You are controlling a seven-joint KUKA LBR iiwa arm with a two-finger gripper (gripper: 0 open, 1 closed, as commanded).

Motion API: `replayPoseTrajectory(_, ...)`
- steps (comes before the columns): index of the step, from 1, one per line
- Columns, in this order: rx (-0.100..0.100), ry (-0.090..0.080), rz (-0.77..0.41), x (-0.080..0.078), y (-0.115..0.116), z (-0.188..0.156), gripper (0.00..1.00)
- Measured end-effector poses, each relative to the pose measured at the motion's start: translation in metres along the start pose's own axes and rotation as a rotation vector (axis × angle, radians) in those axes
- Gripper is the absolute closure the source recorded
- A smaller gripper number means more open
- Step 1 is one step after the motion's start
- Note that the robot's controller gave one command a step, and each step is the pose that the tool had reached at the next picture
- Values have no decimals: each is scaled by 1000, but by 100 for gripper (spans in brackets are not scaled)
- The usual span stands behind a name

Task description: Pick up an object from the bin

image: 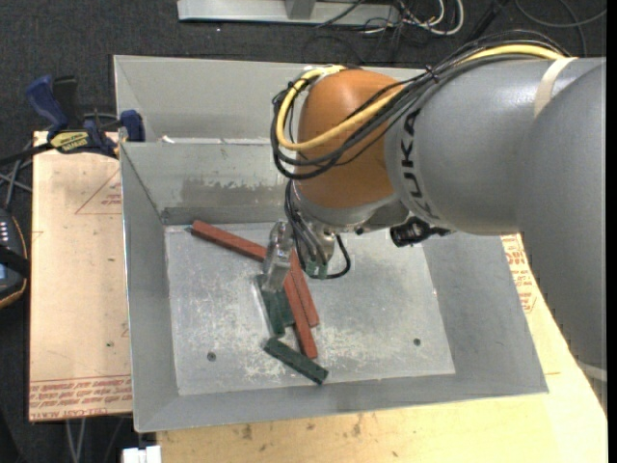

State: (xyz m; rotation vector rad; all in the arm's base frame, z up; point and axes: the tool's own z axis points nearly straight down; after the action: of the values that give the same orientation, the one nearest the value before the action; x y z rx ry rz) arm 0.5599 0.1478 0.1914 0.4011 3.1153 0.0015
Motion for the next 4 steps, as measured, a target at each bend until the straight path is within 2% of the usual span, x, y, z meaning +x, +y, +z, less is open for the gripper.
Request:
replayPoseTrajectory(1,0,0,0,0,0,0,100)
replayPoseTrajectory(2,1,3,-1,-26,2,-48,100)
replayPoseTrajectory(3,3,5,41,-56,13,33,0)
replayPoseTrajectory(4,0,-1,42,-57,14,29,0)
